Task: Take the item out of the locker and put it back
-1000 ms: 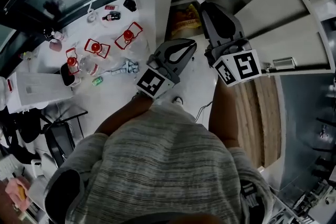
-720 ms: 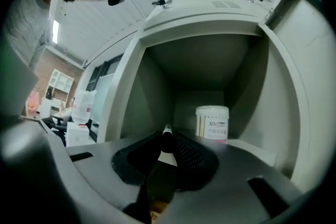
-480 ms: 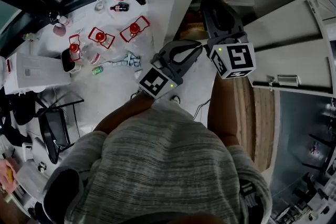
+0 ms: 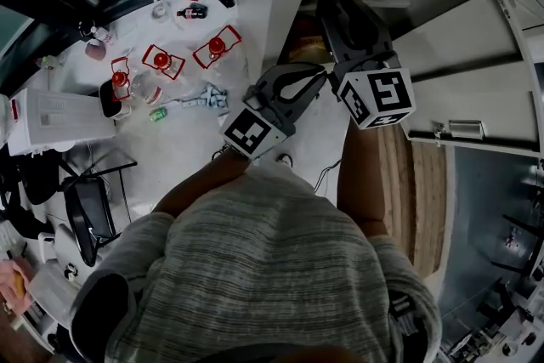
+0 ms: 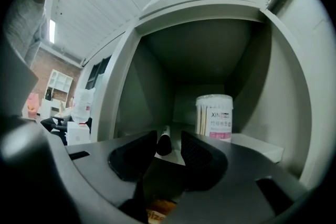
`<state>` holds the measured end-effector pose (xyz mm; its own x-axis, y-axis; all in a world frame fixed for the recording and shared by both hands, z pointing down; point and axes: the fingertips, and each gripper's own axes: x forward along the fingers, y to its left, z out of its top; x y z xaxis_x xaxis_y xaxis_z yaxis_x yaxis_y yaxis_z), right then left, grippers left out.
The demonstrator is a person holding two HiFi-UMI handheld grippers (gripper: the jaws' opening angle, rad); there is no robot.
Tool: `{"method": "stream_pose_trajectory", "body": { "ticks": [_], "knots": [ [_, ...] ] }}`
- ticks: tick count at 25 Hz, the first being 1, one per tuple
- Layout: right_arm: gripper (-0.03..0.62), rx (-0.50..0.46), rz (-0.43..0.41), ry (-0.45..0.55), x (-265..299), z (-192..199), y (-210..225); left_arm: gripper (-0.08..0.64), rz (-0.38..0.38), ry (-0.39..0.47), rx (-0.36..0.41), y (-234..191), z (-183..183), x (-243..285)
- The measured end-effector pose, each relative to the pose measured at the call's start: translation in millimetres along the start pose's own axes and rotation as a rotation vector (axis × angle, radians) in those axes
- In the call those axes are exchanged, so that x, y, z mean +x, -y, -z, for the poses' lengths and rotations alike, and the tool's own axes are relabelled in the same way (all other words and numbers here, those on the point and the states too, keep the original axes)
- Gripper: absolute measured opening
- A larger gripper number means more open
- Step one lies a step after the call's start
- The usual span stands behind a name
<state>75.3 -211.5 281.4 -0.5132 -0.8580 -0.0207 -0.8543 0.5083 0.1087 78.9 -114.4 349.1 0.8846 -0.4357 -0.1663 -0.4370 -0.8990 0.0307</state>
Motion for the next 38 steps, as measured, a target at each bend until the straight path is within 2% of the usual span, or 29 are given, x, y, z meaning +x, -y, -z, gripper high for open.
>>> {"method": "stream_pose_trajectory", "body": {
  "ticks": [11, 19, 29, 38],
  "knots": [
    [0.139, 0.052, 0.017, 0.080, -40.3, -17.4, -8.9, 0.017, -0.003, 0.020, -0.004, -5.3, -10.6, -1.3],
    [0.137, 0.041, 0.059, 0.053, -84.4, -3.3, -14.3, 0.017, 0.048, 0.035, -0.005, 9.5, -25.7, -1.6],
    [0.051, 0.058, 0.097, 0.029, -134.8, 15.5, -28.5, 0.017, 0.101, 0.038, -0.004, 34.7, -34.5, 0.6],
    [0.026, 0.060, 0.128, 0.008, -166.6, 36.8, -27.7, 0.018, 0.126, 0.026, -0.004, 58.0, -25.7, 12.2]
  ]
}}
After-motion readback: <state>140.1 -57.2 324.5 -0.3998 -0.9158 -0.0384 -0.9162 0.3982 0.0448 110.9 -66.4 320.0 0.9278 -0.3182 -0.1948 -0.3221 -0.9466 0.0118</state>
